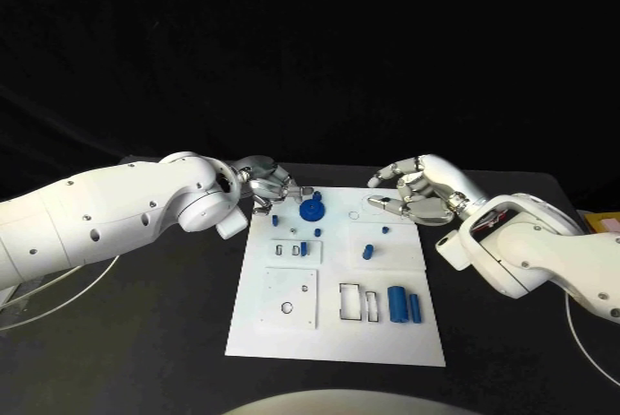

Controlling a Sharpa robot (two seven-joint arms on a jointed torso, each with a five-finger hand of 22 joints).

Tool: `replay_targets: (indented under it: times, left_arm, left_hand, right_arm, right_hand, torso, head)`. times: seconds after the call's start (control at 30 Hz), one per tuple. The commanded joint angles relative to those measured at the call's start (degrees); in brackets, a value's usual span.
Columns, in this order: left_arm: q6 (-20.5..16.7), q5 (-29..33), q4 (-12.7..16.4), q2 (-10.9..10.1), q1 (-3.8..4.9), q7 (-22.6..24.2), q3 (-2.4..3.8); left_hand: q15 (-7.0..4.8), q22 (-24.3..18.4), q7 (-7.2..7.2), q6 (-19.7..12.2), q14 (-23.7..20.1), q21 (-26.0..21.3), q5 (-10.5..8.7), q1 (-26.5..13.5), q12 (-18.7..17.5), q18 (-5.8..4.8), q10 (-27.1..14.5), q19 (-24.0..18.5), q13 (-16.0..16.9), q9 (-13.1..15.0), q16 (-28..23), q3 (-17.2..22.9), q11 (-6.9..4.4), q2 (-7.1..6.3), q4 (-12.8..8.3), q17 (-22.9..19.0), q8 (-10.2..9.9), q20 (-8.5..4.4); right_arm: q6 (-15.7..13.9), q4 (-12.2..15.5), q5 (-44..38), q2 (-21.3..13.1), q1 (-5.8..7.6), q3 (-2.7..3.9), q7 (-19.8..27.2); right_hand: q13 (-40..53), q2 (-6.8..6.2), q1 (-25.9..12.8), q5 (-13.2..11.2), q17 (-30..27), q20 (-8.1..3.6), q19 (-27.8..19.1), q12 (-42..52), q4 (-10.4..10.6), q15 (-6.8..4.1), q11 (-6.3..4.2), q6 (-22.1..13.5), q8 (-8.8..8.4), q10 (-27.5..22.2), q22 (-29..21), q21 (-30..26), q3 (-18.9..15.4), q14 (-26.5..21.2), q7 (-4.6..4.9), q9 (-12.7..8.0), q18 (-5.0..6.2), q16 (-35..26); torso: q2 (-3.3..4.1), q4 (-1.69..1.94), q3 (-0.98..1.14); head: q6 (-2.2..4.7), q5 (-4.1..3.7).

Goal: Assemble the parts on the task board

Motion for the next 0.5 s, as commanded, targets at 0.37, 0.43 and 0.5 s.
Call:
replay_targets:
  times: [0.37,0.43,0.5]
  left_arm:
    - [11.49,-19.5,-2.25,5.58,1.74,-14.11,-0.45]
    - [12.84,-20.09,-2.66,6.32,2.14,-14.41,-0.84]
    - [13.96,-20.63,-3.0,6.96,2.51,-14.62,-1.2]
  left_hand:
    - [-0.56,0.18,-0.17,-1.34,3.06,0.3,-0.4,-3.85,0.11,-0.84,-0.93,-0.24,-0.44,2.48,-0.15,-1.35,-0.01,-0.04,-0.03,2.63,2.41,-0.07]
    - [-0.56,0.26,-0.19,-1.49,3.06,0.36,-0.48,-4.52,0.14,-0.85,-0.99,-0.26,-0.45,2.76,-0.13,-1.56,-0.02,0.14,-0.02,2.65,2.62,-0.07]
    - [-0.57,0.39,-0.2,-1.68,3.06,0.43,-0.55,-5.14,0.19,-0.86,-1.04,-0.26,-0.43,3.03,-0.12,-1.74,-0.03,0.35,-0.02,2.65,2.79,-0.07]
  right_arm:
    - [0.9,-2.15,4.96,-2.33,1.4,0.01,-0.22]
    - [0.66,-2.4,4.98,-2.43,1.49,0.01,-0.53]
    - [0.45,-2.63,5.0,-2.51,1.56,0.0,-0.82]
  right_hand:
    - [-0.53,-0.81,-1.25,0.05,9.91,-0.3,-0.39,-0.41,1.25,-0.29,-0.13,-0.97,0.02,-0.49,8.58,-0.49,-0.55,4.72,0.14,0.02,-0.07,-0.26]
    - [-0.56,-0.88,-1.42,-0.03,9.85,-0.29,-0.44,-0.43,1.41,-0.27,-0.12,-1.09,0.03,-0.5,8.53,-0.57,-0.66,4.71,0.14,0.02,-0.05,-0.29]
    - [-0.57,-0.93,-1.5,-0.06,9.8,-0.28,-0.44,-0.44,1.49,-0.27,-0.11,-1.15,0.03,-0.5,8.53,-0.58,-0.73,4.7,0.15,0.02,-0.05,-0.31]
  torso:
    - [-0.49,0.54,0.2]
    - [-0.47,0.44,0.19]
    - [-0.43,0.27,0.2]
  head:
    - [-0.61,0.41]
    - [-0.77,0.61]
    - [-0.91,0.85]
